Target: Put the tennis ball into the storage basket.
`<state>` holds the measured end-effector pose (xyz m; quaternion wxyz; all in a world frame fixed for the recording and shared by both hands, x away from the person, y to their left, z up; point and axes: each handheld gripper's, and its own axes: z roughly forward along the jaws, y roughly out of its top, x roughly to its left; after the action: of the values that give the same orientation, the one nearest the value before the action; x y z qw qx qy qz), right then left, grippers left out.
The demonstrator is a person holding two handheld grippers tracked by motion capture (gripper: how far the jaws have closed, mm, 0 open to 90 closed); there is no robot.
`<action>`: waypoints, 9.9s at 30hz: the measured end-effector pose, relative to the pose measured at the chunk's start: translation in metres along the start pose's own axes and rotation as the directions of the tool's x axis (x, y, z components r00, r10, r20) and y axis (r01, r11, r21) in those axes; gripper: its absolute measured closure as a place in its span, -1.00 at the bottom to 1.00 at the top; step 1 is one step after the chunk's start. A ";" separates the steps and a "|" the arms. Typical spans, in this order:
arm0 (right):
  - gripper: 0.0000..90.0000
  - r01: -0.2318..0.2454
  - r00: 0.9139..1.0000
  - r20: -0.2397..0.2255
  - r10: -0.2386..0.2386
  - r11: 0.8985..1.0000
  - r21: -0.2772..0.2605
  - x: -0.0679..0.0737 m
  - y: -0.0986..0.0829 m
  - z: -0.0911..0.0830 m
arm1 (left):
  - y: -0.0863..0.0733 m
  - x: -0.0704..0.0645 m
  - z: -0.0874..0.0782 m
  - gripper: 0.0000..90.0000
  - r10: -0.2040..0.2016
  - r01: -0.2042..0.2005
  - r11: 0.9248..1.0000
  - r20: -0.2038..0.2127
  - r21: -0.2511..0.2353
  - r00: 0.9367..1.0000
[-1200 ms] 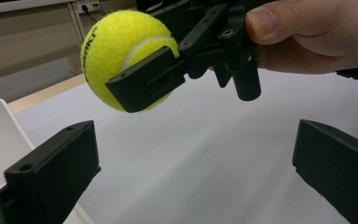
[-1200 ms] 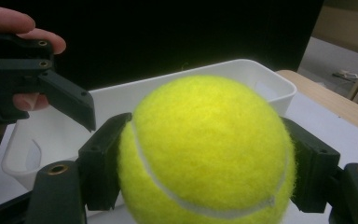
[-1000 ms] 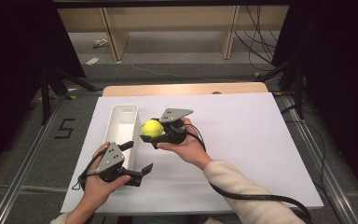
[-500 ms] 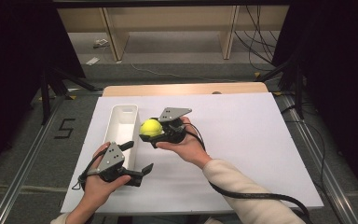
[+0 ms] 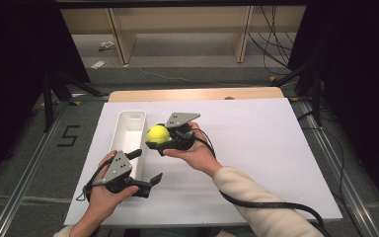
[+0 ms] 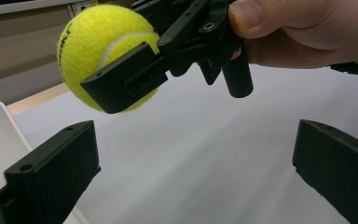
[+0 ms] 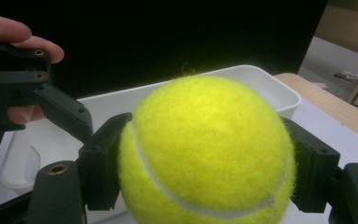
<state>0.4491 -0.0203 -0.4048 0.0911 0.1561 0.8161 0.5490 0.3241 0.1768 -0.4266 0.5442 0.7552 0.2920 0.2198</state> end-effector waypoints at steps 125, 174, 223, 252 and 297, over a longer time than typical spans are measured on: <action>-0.40 -0.001 0.999 -0.032 -0.001 0.999 -0.045 0.005 0.024 0.036 | 0.001 -0.001 0.000 -1.00 0.008 -0.008 1.000 0.004 -0.010 1.000; -0.40 0.010 0.999 -0.049 -0.012 0.999 -0.033 0.008 0.030 0.050 | 0.000 -0.002 0.000 -1.00 0.014 -0.014 1.000 0.007 -0.005 1.000; -0.40 0.023 0.998 -0.061 -0.024 1.000 -0.020 0.006 0.040 0.064 | 0.000 -0.002 0.000 -0.99 0.019 -0.019 1.000 0.011 -0.003 1.000; -0.40 0.013 0.994 -0.113 -0.006 0.998 0.055 -0.007 0.038 0.088 | 0.000 -0.002 -0.001 -0.99 0.020 -0.020 1.000 0.011 -0.006 1.000; -0.40 0.018 0.992 -0.123 -0.003 0.993 0.117 -0.005 0.030 0.117 | -0.001 -0.002 -0.002 -0.98 0.023 -0.023 1.000 0.009 -0.001 1.000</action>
<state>0.4964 0.0900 -0.4217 0.0344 0.1228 0.8519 0.5079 0.3214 0.1773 -0.4264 0.5435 0.7592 0.2806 0.2226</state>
